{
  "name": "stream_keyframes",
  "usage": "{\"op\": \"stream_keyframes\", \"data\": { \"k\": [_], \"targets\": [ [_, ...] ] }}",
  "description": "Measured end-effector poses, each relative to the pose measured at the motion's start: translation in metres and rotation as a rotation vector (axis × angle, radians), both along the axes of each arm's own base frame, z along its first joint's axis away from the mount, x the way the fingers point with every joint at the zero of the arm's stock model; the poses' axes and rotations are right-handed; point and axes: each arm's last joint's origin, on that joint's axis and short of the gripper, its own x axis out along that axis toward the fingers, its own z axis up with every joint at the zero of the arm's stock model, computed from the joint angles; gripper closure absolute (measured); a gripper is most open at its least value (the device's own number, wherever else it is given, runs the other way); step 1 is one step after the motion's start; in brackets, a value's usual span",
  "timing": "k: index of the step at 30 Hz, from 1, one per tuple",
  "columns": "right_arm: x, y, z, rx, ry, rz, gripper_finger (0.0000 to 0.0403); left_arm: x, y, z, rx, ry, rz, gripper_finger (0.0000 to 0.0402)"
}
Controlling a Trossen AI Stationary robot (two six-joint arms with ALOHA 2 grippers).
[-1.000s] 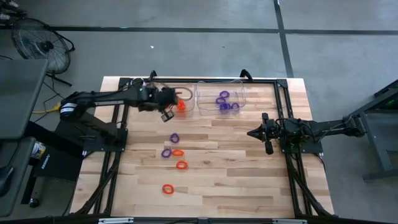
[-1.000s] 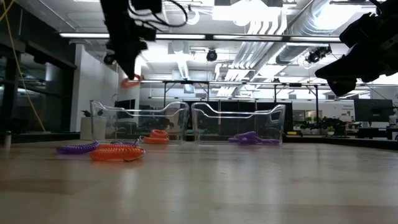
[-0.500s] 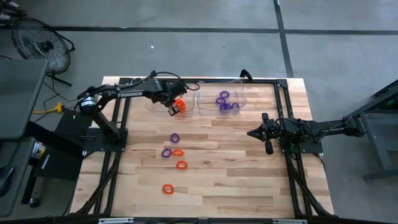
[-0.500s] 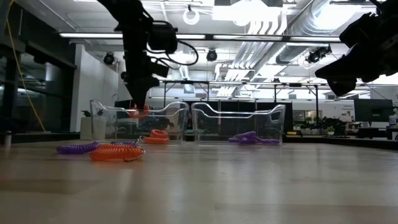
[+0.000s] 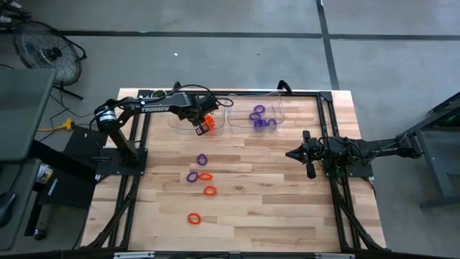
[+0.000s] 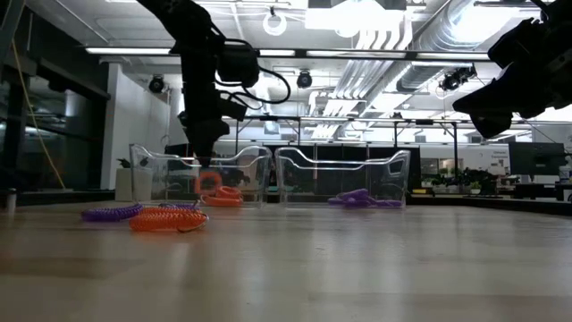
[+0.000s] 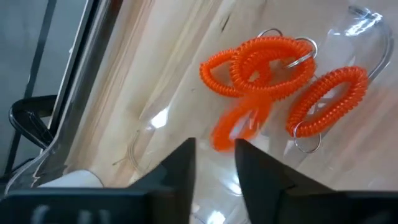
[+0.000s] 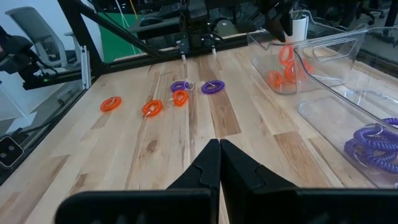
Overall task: Sort spring keychains
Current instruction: Put the orange spring keychain into the left bin, then put the top violet spring keychain into the right bin
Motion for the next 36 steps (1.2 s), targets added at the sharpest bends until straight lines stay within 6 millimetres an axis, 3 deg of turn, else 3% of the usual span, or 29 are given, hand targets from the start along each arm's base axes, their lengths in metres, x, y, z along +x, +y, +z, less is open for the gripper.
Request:
{"op": "stream_keyframes", "data": {
  "k": [5,9,17,26,31,36],
  "targets": [
    [0.0,0.0,0.0,0.0,0.0,0.0,0.0402,0.0,0.0,0.0,0.001,0.0,0.001,0.0231],
    [0.0,0.0,0.0,0.0,0.0,0.0,0.0402,0.001,-0.004,0.0,0.018,0.019,-0.006,0.0208],
    [0.0,0.0,0.0,0.0,0.0,0.0,0.0402,0.0,-0.024,0.008,0.001,0.015,-0.025,0.0205],
    [0.0,0.0,0.0,0.0,0.0,0.0,0.0402,-0.013,-0.071,0.042,-0.033,-0.093,-0.02,0.0205],
    [0.0,0.0,0.0,0.0,0.0,0.0,0.0402,-0.016,-0.1,0.043,-0.196,-0.11,0.028,0.0205],
    [0.0,0.0,0.0,0.0,0.0,0.0,0.0402,-0.013,-0.115,0.037,-0.383,-0.12,0.115,0.0205]
  ]
}}
